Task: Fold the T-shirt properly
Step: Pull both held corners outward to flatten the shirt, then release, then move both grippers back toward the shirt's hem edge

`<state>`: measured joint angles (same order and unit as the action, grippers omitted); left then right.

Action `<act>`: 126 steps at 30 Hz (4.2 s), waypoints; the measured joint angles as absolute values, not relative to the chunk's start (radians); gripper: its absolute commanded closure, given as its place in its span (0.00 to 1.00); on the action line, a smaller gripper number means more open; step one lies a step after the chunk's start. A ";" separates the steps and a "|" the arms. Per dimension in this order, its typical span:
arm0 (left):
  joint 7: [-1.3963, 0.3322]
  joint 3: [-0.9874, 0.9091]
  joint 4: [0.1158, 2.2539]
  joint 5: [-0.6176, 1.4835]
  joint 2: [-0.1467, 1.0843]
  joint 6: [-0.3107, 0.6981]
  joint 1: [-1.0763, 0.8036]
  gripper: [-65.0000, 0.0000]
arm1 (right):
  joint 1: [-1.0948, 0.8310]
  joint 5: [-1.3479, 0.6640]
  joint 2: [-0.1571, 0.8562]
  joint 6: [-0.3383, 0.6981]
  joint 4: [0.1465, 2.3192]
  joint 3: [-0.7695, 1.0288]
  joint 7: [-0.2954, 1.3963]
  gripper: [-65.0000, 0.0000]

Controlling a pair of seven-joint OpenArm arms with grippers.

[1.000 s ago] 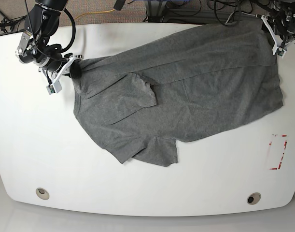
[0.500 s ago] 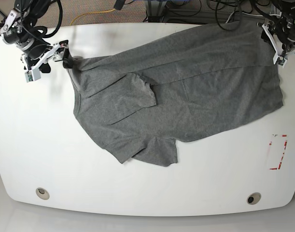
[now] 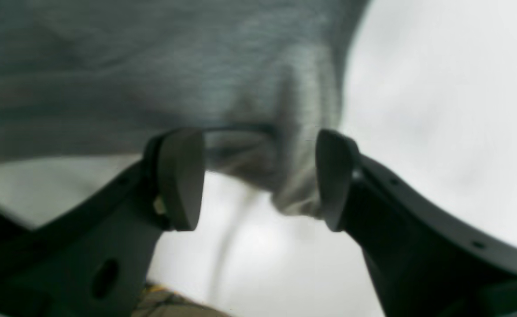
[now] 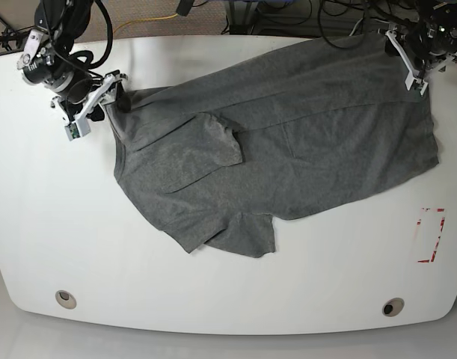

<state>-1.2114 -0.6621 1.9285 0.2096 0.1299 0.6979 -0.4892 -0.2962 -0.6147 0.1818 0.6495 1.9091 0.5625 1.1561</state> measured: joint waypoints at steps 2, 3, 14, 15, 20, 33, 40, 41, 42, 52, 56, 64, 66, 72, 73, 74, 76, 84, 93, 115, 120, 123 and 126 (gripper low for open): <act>-1.190 -0.665 1.908 0.181 0.133 0.698 -0.478 0.42 | -0.276 -0.537 0.157 0.647 1.909 0.558 1.153 0.43; -1.163 -0.665 1.893 0.175 0.136 0.698 -0.469 0.42 | -0.268 -0.485 0.148 0.648 1.909 0.554 1.154 0.43; -1.091 -0.606 1.758 0.093 0.196 0.703 -0.353 0.42 | -0.203 -0.316 0.123 0.696 1.716 0.559 1.085 0.60; -1.083 -0.590 1.748 0.093 0.205 0.702 -0.343 0.42 | -0.204 -0.320 0.121 0.697 1.705 0.559 1.063 0.70; -1.081 -0.508 1.738 0.032 0.220 0.698 -0.303 0.42 | -0.236 -0.339 0.122 0.698 1.710 0.558 1.044 0.95; -1.081 -0.319 1.744 -0.017 0.279 0.697 -0.258 0.42 | -0.450 -0.395 0.104 0.697 1.887 0.654 1.083 0.89; -1.076 -0.319 1.739 0.000 0.345 0.698 -0.289 0.42 | -0.522 -0.450 0.103 0.698 1.889 0.693 1.085 0.76; -1.080 -0.319 1.737 -0.004 0.348 0.698 -0.288 0.42 | -0.529 -0.452 0.103 0.698 1.889 0.693 1.085 0.74; -1.081 -0.319 1.737 -0.007 0.348 0.698 -0.287 0.42 | -0.532 -0.453 0.102 0.698 1.889 0.693 1.084 0.72; -1.149 -0.319 1.807 -0.018 0.344 0.700 -0.262 0.42 | -0.543 -0.483 0.092 0.697 1.965 0.739 1.085 0.30; -1.190 -0.345 1.911 -0.004 0.334 0.700 -0.250 0.42 | -0.543 -0.582 0.099 0.698 1.982 0.818 1.094 0.27; -1.219 -0.473 1.950 0.126 0.329 0.700 -0.194 0.42 | -0.465 -0.706 0.102 0.696 1.982 0.905 1.172 0.28; -1.240 -0.469 1.951 0.168 0.339 0.700 -0.182 0.42 | -0.440 -0.720 0.112 0.698 1.982 0.920 1.206 0.28; -1.269 -0.477 1.948 0.225 0.364 0.700 -0.158 0.42 | -0.363 -0.696 0.138 0.697 1.979 0.941 1.236 0.28; -1.267 -0.486 1.946 0.226 0.363 0.700 -0.148 0.42 | -0.340 -0.693 0.136 0.698 1.973 0.937 1.240 0.28; -1.263 -0.495 1.946 0.226 0.361 0.700 -0.137 0.42 | -0.311 -0.691 0.133 0.698 1.965 0.930 1.239 0.28; -1.260 -0.513 1.946 0.208 0.351 0.700 -0.126 0.42 | -0.258 -0.672 0.131 0.697 1.952 0.902 1.234 0.28; -1.172 -0.495 1.945 0.128 0.245 0.701 -0.084 0.42 | -0.035 -0.429 0.163 0.694 1.804 0.725 1.227 0.28; -1.085 -0.462 1.942 0.012 0.153 0.708 -0.047 0.42 | 0.209 -0.272 0.216 0.696 1.431 0.533 1.056 0.28; -1.099 -0.469 1.864 -0.022 0.133 0.619 0.032 0.42 | 0.429 -0.161 0.188 0.699 0.936 0.445 0.754 0.26; -1.080 -0.470 1.758 -0.019 0.139 0.542 0.103 0.41 | 0.437 -0.159 0.174 0.699 0.934 0.446 0.756 0.28; -1.085 -0.473 1.696 -0.022 0.138 0.492 0.135 0.41 | 0.445 -0.153 0.170 0.699 0.933 0.446 0.764 0.43; -1.051 -0.477 1.654 -0.024 0.139 0.433 0.166 0.41 | 0.443 -0.153 0.169 0.698 0.932 0.445 0.769 0.76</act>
<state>-1.0508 -0.4770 1.6543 -0.0242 0.1394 0.4332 0.1661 0.4435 -0.1528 0.1688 0.6979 0.9318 0.4450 0.7689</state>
